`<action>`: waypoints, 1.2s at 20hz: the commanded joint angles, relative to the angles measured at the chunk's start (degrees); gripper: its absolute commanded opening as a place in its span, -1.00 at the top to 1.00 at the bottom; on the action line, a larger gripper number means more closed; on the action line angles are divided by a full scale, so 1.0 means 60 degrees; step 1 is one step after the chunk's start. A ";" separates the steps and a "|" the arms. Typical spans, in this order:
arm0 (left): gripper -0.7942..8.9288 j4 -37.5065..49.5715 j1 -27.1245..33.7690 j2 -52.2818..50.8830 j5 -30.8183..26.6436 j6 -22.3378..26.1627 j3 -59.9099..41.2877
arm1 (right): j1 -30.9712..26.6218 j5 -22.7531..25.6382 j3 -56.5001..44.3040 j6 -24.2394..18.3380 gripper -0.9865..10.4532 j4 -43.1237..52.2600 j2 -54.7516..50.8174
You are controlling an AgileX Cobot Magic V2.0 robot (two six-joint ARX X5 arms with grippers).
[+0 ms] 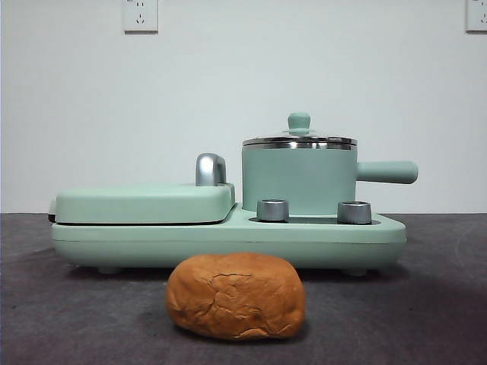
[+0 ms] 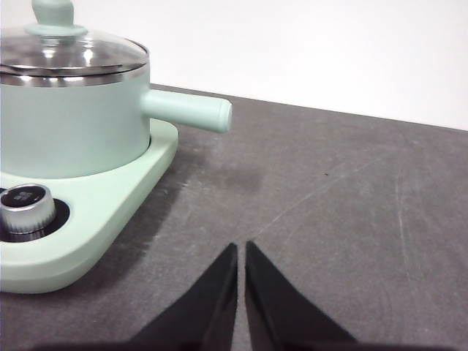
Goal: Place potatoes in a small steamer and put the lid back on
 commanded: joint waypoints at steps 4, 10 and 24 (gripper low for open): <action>0.82 0.0306 0.0000 -0.0015 0.0029 -0.0153 -0.0182 | 0.0000 -0.0710 -0.0025 0.1938 0.80 0.0200 0.0004; 0.82 0.1370 0.0000 -0.0015 0.0291 -0.1818 0.0004 | -0.0004 -0.0659 0.0004 0.3821 0.80 0.1304 0.0004; 0.82 -0.0750 0.0000 0.1832 0.0433 -0.1384 0.3942 | -0.0004 -0.0685 0.3133 0.4634 0.80 -0.0674 0.1574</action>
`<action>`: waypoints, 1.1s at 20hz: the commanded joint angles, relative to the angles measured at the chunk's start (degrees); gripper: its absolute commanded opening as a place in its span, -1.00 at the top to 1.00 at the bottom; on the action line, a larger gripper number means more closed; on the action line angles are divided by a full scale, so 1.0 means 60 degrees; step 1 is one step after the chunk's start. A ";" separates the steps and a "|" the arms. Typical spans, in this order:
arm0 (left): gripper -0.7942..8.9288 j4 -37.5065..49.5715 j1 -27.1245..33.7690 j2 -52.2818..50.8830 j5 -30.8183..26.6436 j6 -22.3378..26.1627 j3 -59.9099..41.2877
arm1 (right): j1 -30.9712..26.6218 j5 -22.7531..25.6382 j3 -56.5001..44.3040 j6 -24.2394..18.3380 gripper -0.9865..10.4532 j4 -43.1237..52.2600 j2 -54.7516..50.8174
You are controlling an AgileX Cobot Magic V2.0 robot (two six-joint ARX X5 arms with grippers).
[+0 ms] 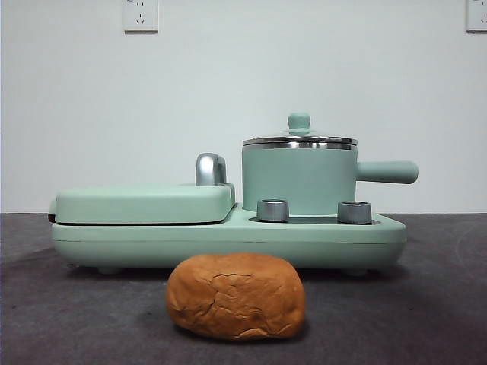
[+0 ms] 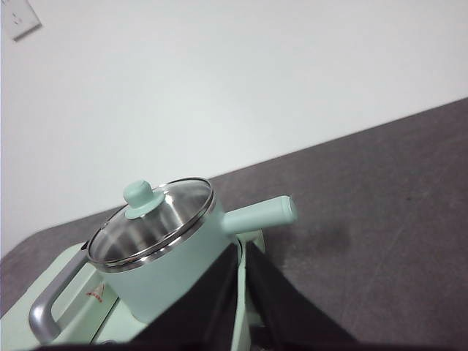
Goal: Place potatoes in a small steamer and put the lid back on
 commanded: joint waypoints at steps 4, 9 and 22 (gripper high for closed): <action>0.82 -0.1158 0.0000 0.1570 0.0838 0.1450 0.2197 | -0.0004 -0.0302 0.1643 -0.1253 0.80 -0.0838 0.1552; 0.82 -0.1927 0.0000 0.2911 0.1894 0.2852 0.3493 | -0.0004 -0.1129 0.3071 -0.3082 0.80 -0.1774 0.3126; 0.82 -0.3140 -0.0659 0.5686 0.2634 0.6958 0.5111 | 0.0342 -0.2237 0.5264 -0.7242 0.80 -0.3665 0.5778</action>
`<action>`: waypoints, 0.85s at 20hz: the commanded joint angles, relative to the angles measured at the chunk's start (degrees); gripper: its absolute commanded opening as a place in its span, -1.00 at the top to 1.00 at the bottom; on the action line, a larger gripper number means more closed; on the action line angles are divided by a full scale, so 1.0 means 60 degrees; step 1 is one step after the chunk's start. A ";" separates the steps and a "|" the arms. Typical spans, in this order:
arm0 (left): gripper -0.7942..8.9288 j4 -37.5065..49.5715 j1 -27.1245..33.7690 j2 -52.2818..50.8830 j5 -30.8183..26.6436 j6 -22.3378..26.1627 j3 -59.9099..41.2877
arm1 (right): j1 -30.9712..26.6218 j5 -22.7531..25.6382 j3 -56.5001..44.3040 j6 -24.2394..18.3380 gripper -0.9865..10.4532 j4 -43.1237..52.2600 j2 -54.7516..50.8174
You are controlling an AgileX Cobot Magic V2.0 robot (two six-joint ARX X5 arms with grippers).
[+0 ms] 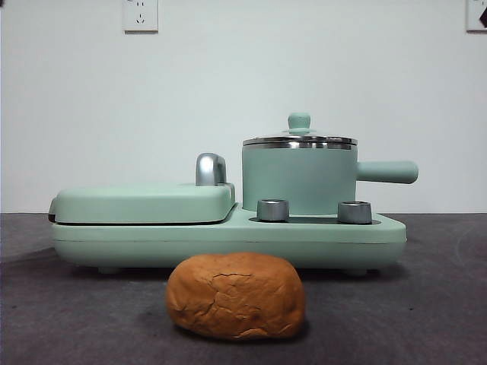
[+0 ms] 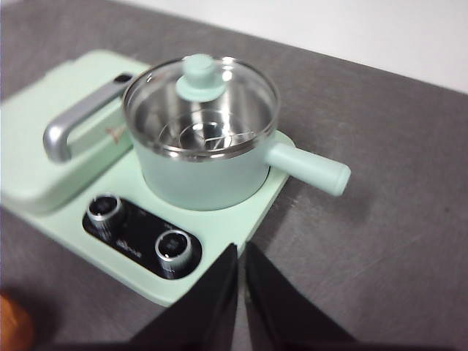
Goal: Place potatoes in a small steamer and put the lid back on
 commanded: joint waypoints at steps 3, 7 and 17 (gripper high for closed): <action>0.82 0.0066 -0.0452 0.0623 0.0084 0.2612 0.0291 | 0.0393 0.0033 0.0313 -0.1701 0.80 -0.0022 0.0248; 0.82 0.0040 -0.0739 0.0831 0.0080 0.3384 0.0291 | 0.0667 0.0364 0.0313 -0.2495 0.80 -0.0342 0.0266; 0.18 0.0189 -0.0896 0.0801 0.0087 0.3009 0.0291 | 0.0761 0.0769 0.0313 -0.2761 0.41 -0.0535 0.0262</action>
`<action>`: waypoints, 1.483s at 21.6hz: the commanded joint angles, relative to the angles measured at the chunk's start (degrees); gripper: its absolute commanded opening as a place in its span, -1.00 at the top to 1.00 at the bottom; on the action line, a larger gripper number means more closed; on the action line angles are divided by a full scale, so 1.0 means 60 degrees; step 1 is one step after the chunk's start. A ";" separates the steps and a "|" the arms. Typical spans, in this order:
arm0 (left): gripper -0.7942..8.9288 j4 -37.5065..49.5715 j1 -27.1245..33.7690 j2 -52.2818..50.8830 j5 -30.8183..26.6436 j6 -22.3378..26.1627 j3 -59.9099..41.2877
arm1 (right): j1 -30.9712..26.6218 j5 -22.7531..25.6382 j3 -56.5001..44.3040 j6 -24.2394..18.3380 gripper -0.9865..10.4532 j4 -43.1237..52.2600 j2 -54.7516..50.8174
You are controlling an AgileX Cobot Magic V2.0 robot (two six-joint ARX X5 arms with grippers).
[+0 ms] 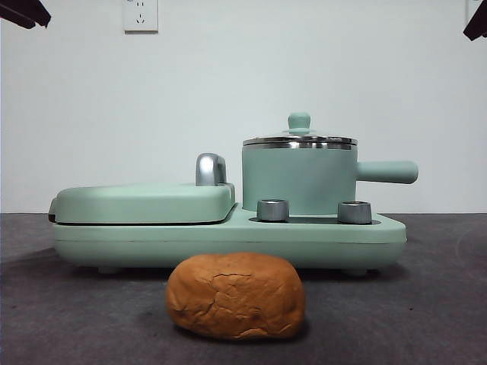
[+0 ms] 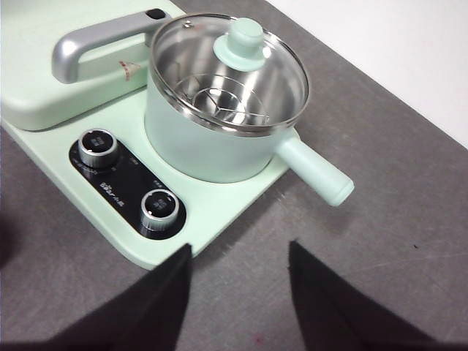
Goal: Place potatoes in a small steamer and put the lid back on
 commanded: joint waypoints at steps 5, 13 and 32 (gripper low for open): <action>0.20 0.0189 -0.0222 0.0033 0.0084 -0.0339 0.0175 | 0.0036 0.0007 0.0153 -0.0040 0.41 0.0036 0.0069; 0.20 0.1800 -0.0863 0.0729 0.0073 -0.1953 0.0175 | 0.0036 0.0007 0.0153 0.0565 0.41 0.0164 0.0069; 0.20 0.7399 -0.3191 0.5253 -0.1111 -0.4160 0.0907 | 0.0036 0.0004 0.0153 0.1202 0.41 0.0324 0.0069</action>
